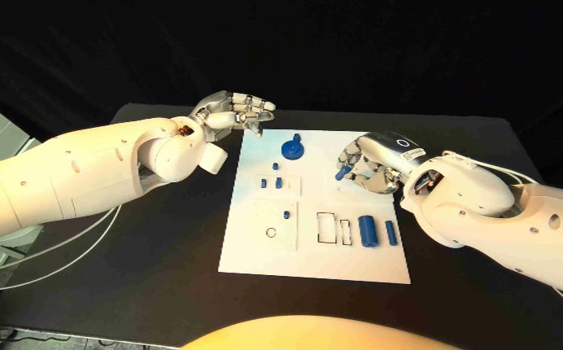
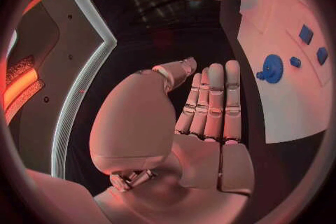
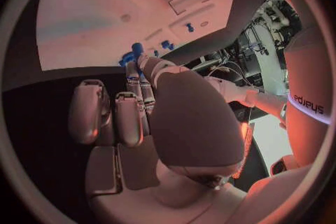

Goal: Assemble the parts on the task board

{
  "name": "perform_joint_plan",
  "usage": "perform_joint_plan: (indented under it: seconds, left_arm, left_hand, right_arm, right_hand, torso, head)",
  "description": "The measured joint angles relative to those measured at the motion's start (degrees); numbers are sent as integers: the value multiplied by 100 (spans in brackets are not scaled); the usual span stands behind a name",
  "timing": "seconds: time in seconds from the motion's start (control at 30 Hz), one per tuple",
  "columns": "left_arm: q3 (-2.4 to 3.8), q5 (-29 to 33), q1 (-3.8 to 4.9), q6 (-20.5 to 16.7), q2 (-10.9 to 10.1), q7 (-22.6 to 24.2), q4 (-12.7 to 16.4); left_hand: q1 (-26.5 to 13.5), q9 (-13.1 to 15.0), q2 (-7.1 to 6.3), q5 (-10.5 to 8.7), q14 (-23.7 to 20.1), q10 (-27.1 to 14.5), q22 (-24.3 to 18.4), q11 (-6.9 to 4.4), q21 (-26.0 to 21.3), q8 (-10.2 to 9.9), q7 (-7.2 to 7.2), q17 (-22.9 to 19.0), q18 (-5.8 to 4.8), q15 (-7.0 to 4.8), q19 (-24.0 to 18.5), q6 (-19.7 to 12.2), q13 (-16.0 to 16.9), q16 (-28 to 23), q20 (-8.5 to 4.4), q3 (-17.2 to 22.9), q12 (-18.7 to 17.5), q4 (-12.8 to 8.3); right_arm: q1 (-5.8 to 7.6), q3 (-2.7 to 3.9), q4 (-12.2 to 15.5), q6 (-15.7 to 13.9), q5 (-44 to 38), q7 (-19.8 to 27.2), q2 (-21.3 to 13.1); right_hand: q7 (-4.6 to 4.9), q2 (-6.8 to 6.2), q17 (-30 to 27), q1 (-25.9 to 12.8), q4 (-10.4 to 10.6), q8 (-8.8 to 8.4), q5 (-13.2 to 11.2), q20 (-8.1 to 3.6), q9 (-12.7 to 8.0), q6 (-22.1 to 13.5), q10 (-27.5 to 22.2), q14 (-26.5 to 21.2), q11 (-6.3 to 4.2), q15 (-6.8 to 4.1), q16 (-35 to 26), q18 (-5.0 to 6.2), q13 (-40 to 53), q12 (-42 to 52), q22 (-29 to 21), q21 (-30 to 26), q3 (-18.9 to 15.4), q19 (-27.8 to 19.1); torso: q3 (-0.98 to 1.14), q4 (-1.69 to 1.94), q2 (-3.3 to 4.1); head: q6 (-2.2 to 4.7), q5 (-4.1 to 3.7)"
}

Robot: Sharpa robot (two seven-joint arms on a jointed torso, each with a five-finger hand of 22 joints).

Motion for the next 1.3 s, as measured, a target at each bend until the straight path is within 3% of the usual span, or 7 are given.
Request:
perform_joint_plan:
  seconds: [0.27,0.63,1.07,1.3]
  left_arm:
    - [0,0,0,4,10,0,-11]
    - [0,1,0,16,53,0,-27]
    - [-1,2,-1,25,68,-2,-25]
    - [-1,2,0,28,70,-4,-25]
  left_hand:
    - [0,0,0,0,0,0,0,0,0,0,0,0,1,0,0,0,0,0,0,0,0,0]
    - [0,0,0,0,0,0,0,0,0,0,0,-8,0,0,0,0,-5,0,0,0,0,0]
    - [0,-2,0,0,0,0,1,0,0,0,0,-7,0,0,0,0,-4,0,0,0,0,0]
    - [0,-4,0,0,0,0,1,0,0,0,0,-7,0,0,0,0,-4,0,0,0,0,0]
  right_arm:
    - [-47,8,186,-106,337,15,342]
    - [-392,-39,288,-99,643,131,985]
    - [-697,-132,-10,-27,676,214,1316]
    - [-748,-141,-89,26,641,214,1366]
  right_hand:
    - [-8,-35,-17,-116,-22,0,60,0,0,-11,21,0,-2,0,0,1,114,-64,-1,0,70,0]
    - [7,-61,-46,-213,-41,1,109,0,0,-47,92,0,-73,1,-1,1,114,-76,-1,0,101,0]
    - [11,-98,-46,-250,-63,67,115,0,0,-91,133,0,-94,1,-4,1,113,-87,2,0,122,-1]
    - [12,-106,-46,-257,-72,133,115,0,0,-97,144,0,-104,1,-4,1,112,-87,3,0,131,-1]
  torso:
    - [7,-12,2]
    - [4,7,10]
    - [-4,-1,9]
    - [-1,-3,8]
  head:
    - [-13,71]
    - [-40,218]
    - [-91,294]
    - [-105,298]
